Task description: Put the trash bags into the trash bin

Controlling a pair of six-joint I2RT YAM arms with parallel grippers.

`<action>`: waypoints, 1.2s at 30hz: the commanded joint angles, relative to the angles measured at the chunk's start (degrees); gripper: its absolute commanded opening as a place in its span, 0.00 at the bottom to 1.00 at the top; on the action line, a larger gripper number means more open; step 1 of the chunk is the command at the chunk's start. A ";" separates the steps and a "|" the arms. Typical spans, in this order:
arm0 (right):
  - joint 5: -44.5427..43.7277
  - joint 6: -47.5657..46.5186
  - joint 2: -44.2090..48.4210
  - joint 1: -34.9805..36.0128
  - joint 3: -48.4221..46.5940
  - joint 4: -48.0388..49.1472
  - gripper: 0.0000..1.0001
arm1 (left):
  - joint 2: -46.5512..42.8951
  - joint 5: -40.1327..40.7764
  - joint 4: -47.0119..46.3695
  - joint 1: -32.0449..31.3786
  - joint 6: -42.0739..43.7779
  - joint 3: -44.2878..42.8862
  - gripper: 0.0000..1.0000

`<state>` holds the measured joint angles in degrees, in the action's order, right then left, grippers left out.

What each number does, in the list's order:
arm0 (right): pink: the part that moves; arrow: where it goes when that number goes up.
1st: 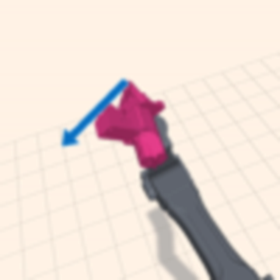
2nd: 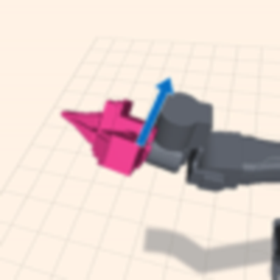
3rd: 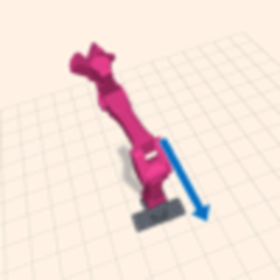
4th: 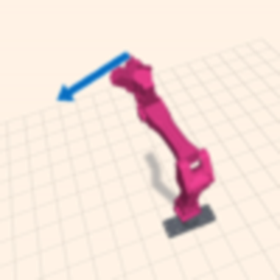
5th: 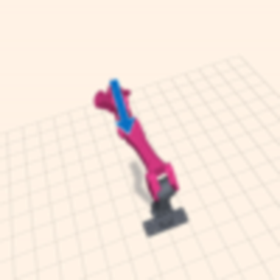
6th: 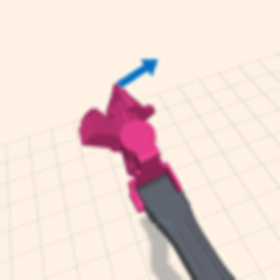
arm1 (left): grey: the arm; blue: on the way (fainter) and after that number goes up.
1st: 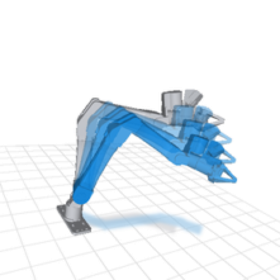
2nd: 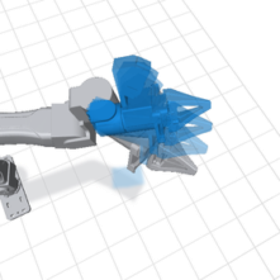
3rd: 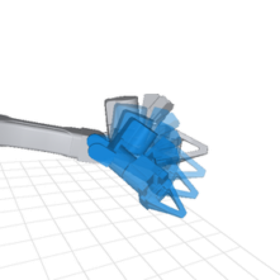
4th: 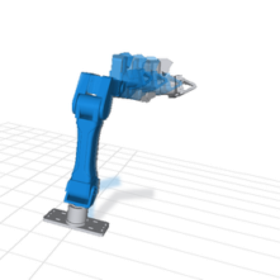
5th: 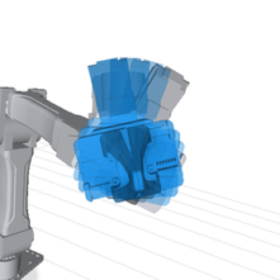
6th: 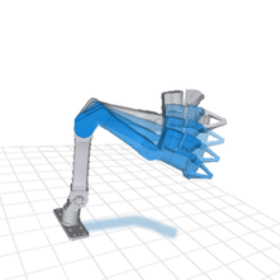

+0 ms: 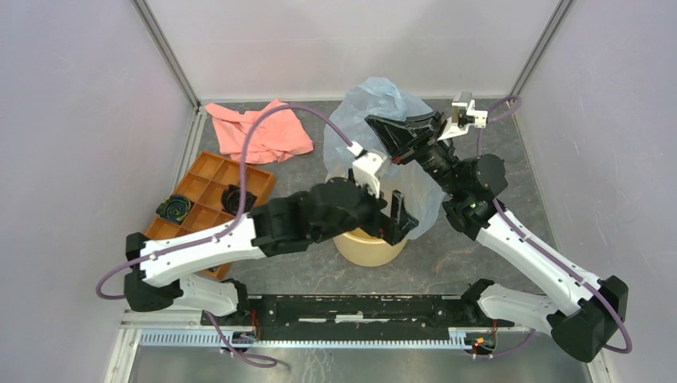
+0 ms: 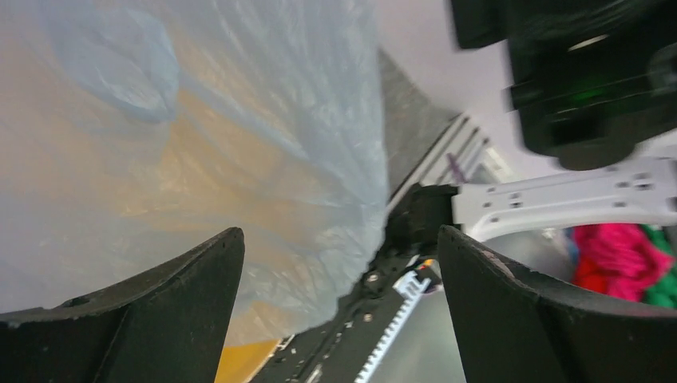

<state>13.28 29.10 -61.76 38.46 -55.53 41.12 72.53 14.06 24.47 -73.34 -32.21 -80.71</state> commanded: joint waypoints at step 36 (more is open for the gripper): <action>-1.86 4.62 0.58 -0.08 -6.27 -0.74 0.01 | 8.04 20.71 7.35 -0.71 0.34 0.10 0.18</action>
<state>11.60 32.64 -61.36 38.46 -58.17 38.46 82.00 23.94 27.14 -75.29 -29.23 -79.07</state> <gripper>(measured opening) 0.014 0.289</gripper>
